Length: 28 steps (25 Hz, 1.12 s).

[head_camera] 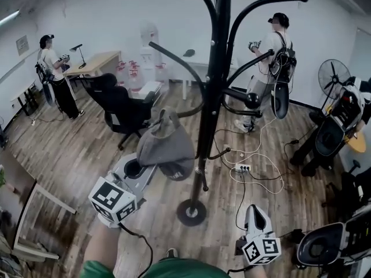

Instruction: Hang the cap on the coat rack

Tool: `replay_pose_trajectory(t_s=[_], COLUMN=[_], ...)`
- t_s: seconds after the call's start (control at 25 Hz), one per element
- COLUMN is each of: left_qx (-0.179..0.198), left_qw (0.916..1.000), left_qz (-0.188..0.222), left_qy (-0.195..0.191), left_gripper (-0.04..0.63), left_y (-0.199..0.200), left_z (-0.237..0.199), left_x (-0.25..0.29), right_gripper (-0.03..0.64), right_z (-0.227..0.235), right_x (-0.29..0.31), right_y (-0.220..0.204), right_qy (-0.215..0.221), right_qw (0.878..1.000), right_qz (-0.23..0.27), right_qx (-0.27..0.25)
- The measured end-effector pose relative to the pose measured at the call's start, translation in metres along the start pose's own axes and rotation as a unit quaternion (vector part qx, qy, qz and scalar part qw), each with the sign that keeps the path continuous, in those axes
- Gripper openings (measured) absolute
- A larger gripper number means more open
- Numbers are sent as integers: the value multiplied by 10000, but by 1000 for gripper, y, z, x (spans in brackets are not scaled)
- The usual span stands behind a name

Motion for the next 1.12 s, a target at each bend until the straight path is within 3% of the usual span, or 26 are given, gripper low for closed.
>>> replay_pose_trajectory(t_s=[0.84, 1.12], left_qx=[-265, -379], left_qw=[9968, 9955], left_qz=[-207, -394], left_qy=[-730, -780], left_gripper=[49, 49], left_y=[-29, -44], left_z=[-5, -6], left_x=[70, 89], right_gripper=[3, 3], right_z=[22, 32], right_x=[-2, -4], right_y=[-7, -10], right_qy=[-676, -811], right_qw=[9976, 9965], right_qz=[-87, -158], right_qx=[97, 110])
Point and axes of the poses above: the fingertips, and each gripper's own axes: x forward along the fingers, z to its right, y out of its top, the point moved 4 cm from there along -x, backward along the fingers, and after that the axes turned 5 degrees about -x, right-handed, at the moved point
